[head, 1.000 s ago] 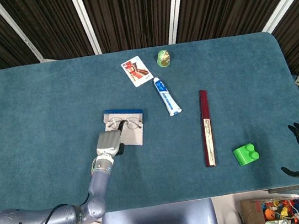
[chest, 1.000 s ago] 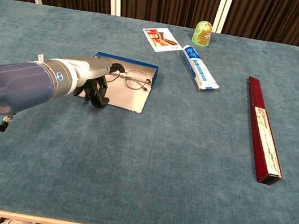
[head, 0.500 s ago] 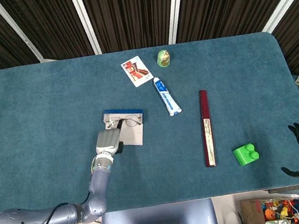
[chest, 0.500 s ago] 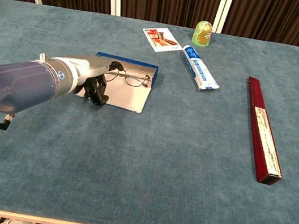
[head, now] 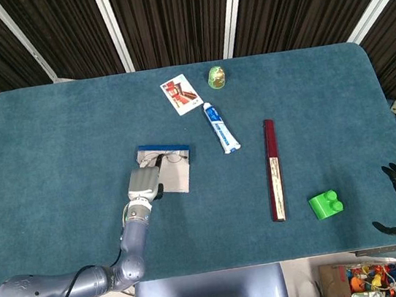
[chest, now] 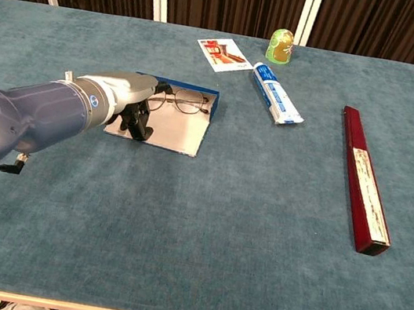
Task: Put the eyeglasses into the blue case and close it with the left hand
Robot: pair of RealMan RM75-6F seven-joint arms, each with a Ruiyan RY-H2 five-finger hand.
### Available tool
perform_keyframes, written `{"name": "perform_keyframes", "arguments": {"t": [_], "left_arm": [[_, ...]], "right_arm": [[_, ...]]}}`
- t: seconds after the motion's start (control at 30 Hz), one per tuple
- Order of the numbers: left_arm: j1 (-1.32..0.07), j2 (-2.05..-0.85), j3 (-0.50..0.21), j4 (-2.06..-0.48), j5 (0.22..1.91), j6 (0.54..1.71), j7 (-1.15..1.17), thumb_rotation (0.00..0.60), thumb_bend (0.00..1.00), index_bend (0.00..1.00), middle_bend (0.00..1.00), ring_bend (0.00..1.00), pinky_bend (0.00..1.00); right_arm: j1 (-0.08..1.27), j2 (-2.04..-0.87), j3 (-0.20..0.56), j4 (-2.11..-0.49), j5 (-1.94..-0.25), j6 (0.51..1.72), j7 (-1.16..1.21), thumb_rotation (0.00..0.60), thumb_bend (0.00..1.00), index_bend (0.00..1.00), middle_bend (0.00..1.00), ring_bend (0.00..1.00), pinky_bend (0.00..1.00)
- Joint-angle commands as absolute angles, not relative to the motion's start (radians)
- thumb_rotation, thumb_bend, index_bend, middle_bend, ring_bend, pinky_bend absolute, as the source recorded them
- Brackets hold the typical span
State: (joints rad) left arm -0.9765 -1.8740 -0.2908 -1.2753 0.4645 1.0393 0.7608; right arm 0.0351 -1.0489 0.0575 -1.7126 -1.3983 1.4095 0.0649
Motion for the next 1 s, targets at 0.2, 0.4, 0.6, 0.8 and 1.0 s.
{"name": "perform_keyframes", "arguments": {"t": [0.2, 0.4, 0.6, 0.8, 1.0], "left_arm": [[-0.988, -1.887, -0.299, -1.253, 0.454, 1.044, 0.782, 0.600, 0.48, 0.00, 0.63, 0.64, 0.75], [-0.994, -1.895, -0.304, -1.241, 0.454, 1.052, 0.796, 0.600, 0.48, 0.00, 0.63, 0.64, 0.75], [-0.998, -1.900, -0.303, -1.240, 0.464, 1.062, 0.809, 0.600, 0.48, 0.00, 0.63, 0.64, 0.75], [-0.986, -1.883, -0.286, -1.293, 0.479, 1.075, 0.822, 0.600, 0.48, 0.00, 0.62, 0.64, 0.75], [-0.955, -1.827, -0.256, -1.416, 0.555, 1.148, 0.821, 0.600, 0.38, 0.08, 0.54, 0.51, 0.61]], "right_arm": [[0.035, -1.048, 0.058, -1.714, -1.397, 1.408, 0.066, 0.600, 0.11, 0.00, 0.00, 0.00, 0.17], [0.036, -1.047, 0.058, -1.715, -1.397, 1.407, 0.066, 0.600, 0.11, 0.00, 0.00, 0.00, 0.17], [0.036, -1.047, 0.058, -1.715, -1.396, 1.407, 0.067, 0.600, 0.11, 0.00, 0.00, 0.00, 0.17], [0.035, -1.046, 0.058, -1.715, -1.396, 1.407, 0.067, 0.600, 0.11, 0.00, 0.00, 0.00, 0.17], [0.035, -1.046, 0.058, -1.716, -1.398, 1.408, 0.070, 0.600, 0.11, 0.00, 0.00, 0.00, 0.17]]}}
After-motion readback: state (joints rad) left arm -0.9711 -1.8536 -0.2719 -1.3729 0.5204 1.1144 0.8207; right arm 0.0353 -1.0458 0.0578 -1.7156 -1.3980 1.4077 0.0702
